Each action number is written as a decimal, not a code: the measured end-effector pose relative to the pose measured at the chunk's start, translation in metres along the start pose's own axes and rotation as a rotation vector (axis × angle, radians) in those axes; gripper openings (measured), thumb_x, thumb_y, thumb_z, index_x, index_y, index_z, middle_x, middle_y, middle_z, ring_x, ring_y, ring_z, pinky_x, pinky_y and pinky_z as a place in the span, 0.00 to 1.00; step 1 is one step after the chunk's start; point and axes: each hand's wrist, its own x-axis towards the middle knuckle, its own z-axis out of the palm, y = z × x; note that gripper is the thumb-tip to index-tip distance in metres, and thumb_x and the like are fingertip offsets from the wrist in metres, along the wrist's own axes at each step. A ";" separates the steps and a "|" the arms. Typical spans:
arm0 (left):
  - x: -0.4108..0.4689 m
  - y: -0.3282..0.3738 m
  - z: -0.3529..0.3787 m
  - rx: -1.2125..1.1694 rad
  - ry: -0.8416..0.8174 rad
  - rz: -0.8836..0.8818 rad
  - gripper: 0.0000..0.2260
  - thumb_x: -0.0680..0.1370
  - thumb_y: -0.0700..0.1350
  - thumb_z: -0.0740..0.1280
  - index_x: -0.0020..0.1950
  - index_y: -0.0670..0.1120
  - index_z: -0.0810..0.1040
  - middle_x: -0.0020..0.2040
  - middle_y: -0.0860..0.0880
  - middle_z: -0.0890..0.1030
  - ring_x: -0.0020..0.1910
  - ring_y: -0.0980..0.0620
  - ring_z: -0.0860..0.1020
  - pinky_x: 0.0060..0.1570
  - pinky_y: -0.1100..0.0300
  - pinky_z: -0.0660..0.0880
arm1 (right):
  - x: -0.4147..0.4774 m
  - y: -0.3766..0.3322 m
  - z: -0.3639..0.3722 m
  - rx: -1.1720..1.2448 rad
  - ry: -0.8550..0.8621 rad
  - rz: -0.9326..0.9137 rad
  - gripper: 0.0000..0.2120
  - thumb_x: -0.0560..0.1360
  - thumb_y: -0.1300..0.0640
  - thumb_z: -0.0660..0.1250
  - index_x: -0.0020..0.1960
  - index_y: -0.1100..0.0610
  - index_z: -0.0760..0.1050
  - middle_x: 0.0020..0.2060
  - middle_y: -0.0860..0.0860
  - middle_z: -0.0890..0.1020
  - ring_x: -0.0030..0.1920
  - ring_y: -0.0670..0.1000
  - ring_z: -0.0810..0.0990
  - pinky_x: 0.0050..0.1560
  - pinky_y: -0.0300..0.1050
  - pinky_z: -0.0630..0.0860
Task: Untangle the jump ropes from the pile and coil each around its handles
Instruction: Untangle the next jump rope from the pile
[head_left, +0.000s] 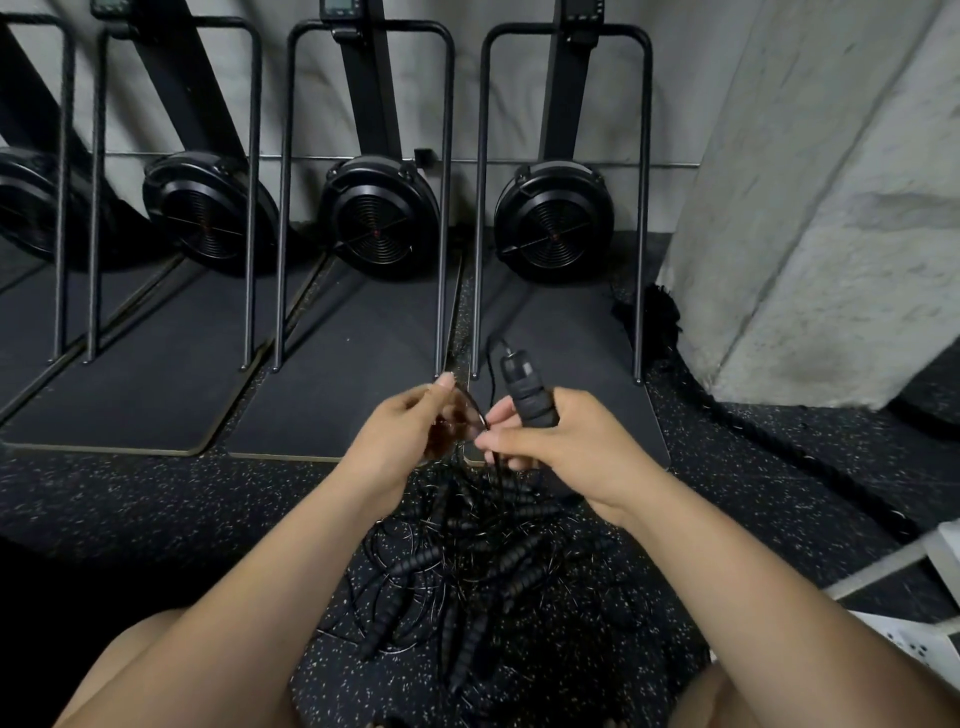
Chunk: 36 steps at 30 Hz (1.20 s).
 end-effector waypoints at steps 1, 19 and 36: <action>-0.002 -0.002 0.003 0.014 -0.037 -0.032 0.17 0.84 0.61 0.65 0.49 0.51 0.88 0.45 0.49 0.87 0.47 0.49 0.85 0.58 0.48 0.77 | -0.001 -0.002 -0.002 0.050 0.017 -0.013 0.12 0.74 0.61 0.82 0.55 0.59 0.84 0.45 0.58 0.89 0.41 0.50 0.84 0.48 0.43 0.82; -0.031 -0.044 0.059 0.424 -0.530 0.044 0.09 0.87 0.49 0.66 0.59 0.50 0.85 0.53 0.50 0.88 0.54 0.55 0.83 0.58 0.58 0.77 | 0.012 -0.008 -0.043 0.635 0.348 -0.053 0.15 0.76 0.68 0.76 0.60 0.63 0.78 0.54 0.64 0.88 0.47 0.54 0.88 0.40 0.41 0.83; -0.016 0.008 0.014 -0.216 -0.117 0.054 0.11 0.86 0.45 0.65 0.61 0.40 0.83 0.48 0.42 0.85 0.47 0.45 0.84 0.47 0.52 0.84 | 0.012 0.015 0.001 0.180 -0.034 0.184 0.15 0.74 0.72 0.73 0.59 0.61 0.82 0.53 0.59 0.89 0.57 0.56 0.88 0.65 0.52 0.83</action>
